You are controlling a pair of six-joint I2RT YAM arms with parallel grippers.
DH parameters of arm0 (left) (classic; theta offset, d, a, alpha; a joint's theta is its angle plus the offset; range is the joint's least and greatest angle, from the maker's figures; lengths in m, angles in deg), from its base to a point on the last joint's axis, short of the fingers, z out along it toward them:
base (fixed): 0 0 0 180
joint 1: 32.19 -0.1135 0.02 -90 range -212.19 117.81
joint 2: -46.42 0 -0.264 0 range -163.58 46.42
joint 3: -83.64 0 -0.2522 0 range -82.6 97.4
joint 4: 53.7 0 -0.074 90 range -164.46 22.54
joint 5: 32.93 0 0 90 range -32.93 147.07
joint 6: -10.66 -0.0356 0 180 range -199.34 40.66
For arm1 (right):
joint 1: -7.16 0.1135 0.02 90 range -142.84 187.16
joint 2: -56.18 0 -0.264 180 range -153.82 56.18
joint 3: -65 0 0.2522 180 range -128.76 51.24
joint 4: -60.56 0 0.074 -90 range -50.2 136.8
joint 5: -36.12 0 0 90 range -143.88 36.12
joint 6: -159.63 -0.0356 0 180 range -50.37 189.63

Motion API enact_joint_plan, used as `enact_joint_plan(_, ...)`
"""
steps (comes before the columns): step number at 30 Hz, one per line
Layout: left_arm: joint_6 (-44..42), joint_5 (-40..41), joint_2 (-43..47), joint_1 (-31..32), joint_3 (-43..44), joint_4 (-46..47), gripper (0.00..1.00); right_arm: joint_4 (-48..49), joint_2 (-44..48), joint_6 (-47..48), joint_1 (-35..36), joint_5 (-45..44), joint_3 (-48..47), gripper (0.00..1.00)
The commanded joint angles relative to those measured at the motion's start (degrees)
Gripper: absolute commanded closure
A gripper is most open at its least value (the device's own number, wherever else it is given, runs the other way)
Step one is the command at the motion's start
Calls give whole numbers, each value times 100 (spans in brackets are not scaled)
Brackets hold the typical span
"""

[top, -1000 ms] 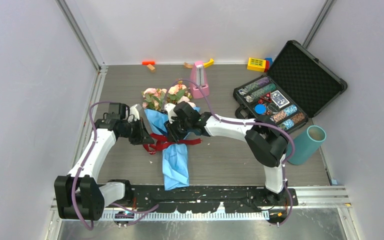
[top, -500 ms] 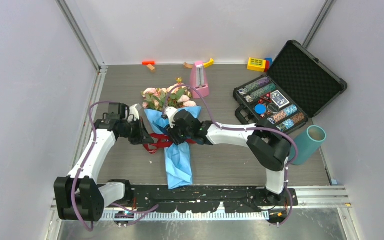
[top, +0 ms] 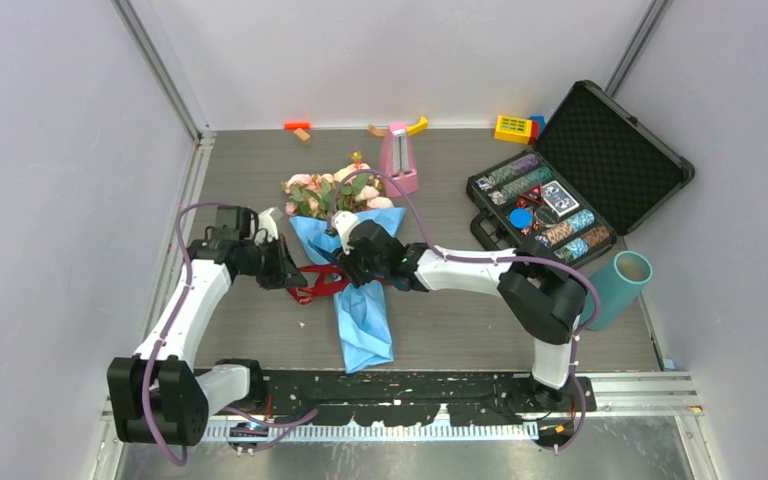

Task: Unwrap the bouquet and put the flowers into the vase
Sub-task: Untie the ribbon from the wrapping paper.

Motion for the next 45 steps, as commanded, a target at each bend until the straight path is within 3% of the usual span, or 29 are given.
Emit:
enact_joint_plan(1,-24,10,104,-16,4,104,100,129,193,276,65,-503,32,53)
enact_joint_plan(6,-33,-41,79,-12,-3,114,100,314,66,415,206,-832,104,64)
enact_joint_plan(11,-41,-111,62,-20,-5,119,100,1122,242,264,530,-1788,375,98)
enact_joint_plan(12,-41,-105,64,-19,-5,122,100,1265,284,257,587,-1929,500,99)
enact_joint_plan(18,-41,-71,33,-19,3,107,100,2402,667,-297,893,-2999,990,100)
enact_joint_plan(23,-41,-18,-11,-25,12,87,100,2636,1021,-728,916,-3493,1238,100)
enact_joint_plan(35,-5,480,-41,-24,63,-58,100,2097,815,-1417,896,-3299,1225,100)
enact_joint_plan(40,115,1103,53,-20,99,-183,100,1574,728,-2488,881,-3980,1419,100)
enact_joint_plan(45,187,1384,130,-21,88,-192,100,1334,784,-3325,873,-4090,1679,100)
